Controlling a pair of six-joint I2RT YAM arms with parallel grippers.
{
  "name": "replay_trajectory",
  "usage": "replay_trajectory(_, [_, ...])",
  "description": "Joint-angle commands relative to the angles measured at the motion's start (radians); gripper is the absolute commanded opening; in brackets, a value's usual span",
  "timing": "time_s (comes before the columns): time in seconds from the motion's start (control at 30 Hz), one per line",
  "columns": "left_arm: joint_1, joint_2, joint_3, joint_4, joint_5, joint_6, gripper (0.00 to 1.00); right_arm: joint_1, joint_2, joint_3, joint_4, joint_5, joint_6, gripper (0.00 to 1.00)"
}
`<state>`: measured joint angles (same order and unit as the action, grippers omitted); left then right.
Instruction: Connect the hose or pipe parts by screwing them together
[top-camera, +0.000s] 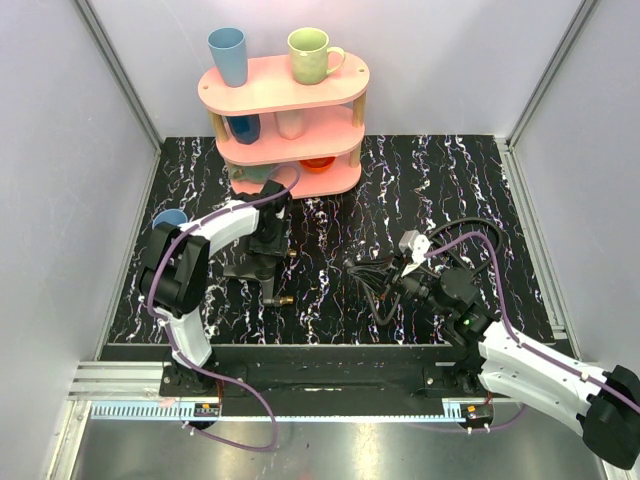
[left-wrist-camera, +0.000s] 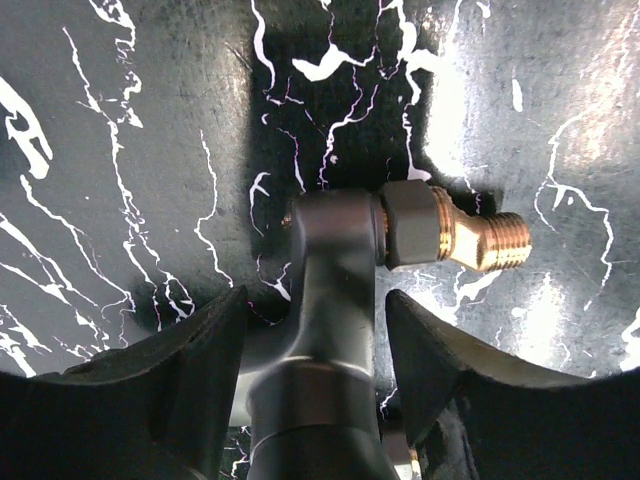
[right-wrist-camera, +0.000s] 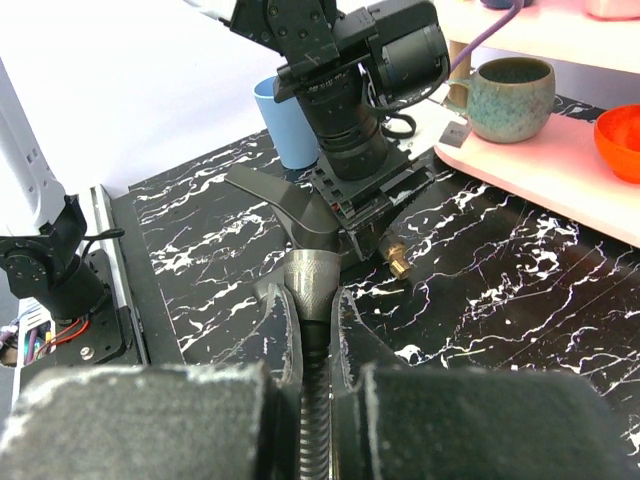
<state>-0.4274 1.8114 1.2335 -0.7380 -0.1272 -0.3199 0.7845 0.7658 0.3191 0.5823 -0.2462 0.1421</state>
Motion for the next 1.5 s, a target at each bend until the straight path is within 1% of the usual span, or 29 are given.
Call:
replay_trajectory(0.0, [0.006,0.022,-0.008,0.034,0.003,0.022,0.61,-0.004,0.001,0.054,0.021,0.031,-0.029,0.0])
replay_trajectory(0.23, [0.007,0.031,-0.025,0.077,0.009,0.024,0.47,-0.002,0.03,0.081,0.001,0.036,-0.038,0.0])
replay_trajectory(0.27, [0.009,0.029,-0.025,0.08,0.011,0.024,0.38,-0.002,0.035,0.083,-0.002,0.036,-0.039,0.0])
replay_trajectory(0.33, [0.009,0.02,-0.029,0.092,0.02,0.025,0.25,-0.004,0.047,0.092,-0.001,0.039,-0.039,0.0])
replay_trajectory(0.37, [0.009,0.014,-0.029,0.092,0.02,0.028,0.13,-0.002,0.053,0.097,-0.001,0.042,-0.039,0.0])
replay_trajectory(0.47, [0.009,-0.036,-0.031,0.091,0.018,0.042,0.01,-0.002,0.076,0.12,-0.006,0.048,-0.048,0.0])
replay_trajectory(0.53, [0.009,-0.095,-0.026,0.083,0.012,0.057,0.0,-0.002,0.105,0.164,-0.044,0.038,-0.08,0.0])
replay_trajectory(0.57, [0.009,-0.115,-0.022,0.078,0.012,0.064,0.0,-0.004,0.131,0.191,-0.12,0.016,-0.116,0.0])
replay_trajectory(0.6, [0.009,-0.135,-0.016,0.068,0.014,0.071,0.0,-0.002,0.145,0.221,-0.156,-0.022,-0.137,0.0])
replay_trajectory(0.73, [-0.002,-0.236,-0.009,0.034,-0.012,0.107,0.0,-0.002,0.248,0.336,-0.245,-0.036,-0.324,0.0])
replay_trajectory(0.77, [-0.002,-0.254,-0.014,0.032,-0.011,0.11,0.0,-0.004,0.3,0.354,-0.277,-0.031,-0.357,0.0])
replay_trajectory(0.8, [-0.002,-0.291,-0.034,0.037,-0.012,0.11,0.0,-0.004,0.328,0.394,-0.295,-0.024,-0.39,0.0])
replay_trajectory(0.83, [-0.002,-0.308,-0.045,0.04,-0.012,0.111,0.0,-0.002,0.355,0.417,-0.32,-0.027,-0.47,0.0])
replay_trajectory(0.9, [-0.002,-0.36,-0.077,0.061,0.006,0.111,0.0,-0.002,0.441,0.486,-0.392,-0.041,-0.544,0.0])
replay_trajectory(0.93, [-0.002,-0.372,-0.088,0.065,0.018,0.111,0.0,-0.004,0.467,0.503,-0.406,-0.048,-0.612,0.0])
replay_trajectory(0.97, [-0.002,-0.389,-0.098,0.081,0.046,0.111,0.0,-0.002,0.515,0.514,-0.397,-0.062,-0.636,0.0])
replay_trajectory(1.03, [-0.002,-0.422,-0.123,0.095,0.075,0.119,0.0,-0.002,0.556,0.525,-0.357,-0.064,-0.689,0.0])
replay_trajectory(1.07, [-0.002,-0.429,-0.13,0.101,0.101,0.122,0.0,-0.002,0.591,0.522,-0.295,-0.068,-0.706,0.0])
replay_trajectory(1.1, [-0.002,-0.437,-0.138,0.114,0.11,0.125,0.0,-0.004,0.607,0.515,-0.268,-0.077,-0.722,0.0])
replay_trajectory(1.13, [-0.002,-0.437,-0.14,0.115,0.116,0.125,0.0,-0.002,0.624,0.512,-0.248,-0.084,-0.777,0.0])
replay_trajectory(1.17, [-0.004,-0.437,-0.137,0.114,0.121,0.12,0.0,-0.002,0.654,0.509,-0.196,-0.091,-0.791,0.0])
replay_trajectory(1.23, [-0.005,-0.429,-0.135,0.12,0.165,0.113,0.0,-0.001,0.682,0.511,-0.171,-0.102,-0.831,0.0])
replay_trajectory(1.37, [-0.022,-0.416,-0.14,0.114,0.17,0.11,0.0,0.007,0.766,0.505,-0.116,-0.042,-0.907,0.0])
replay_trajectory(1.47, [-0.027,-0.409,-0.135,0.107,0.167,0.108,0.0,0.019,0.791,0.489,-0.086,0.001,-0.989,0.0])
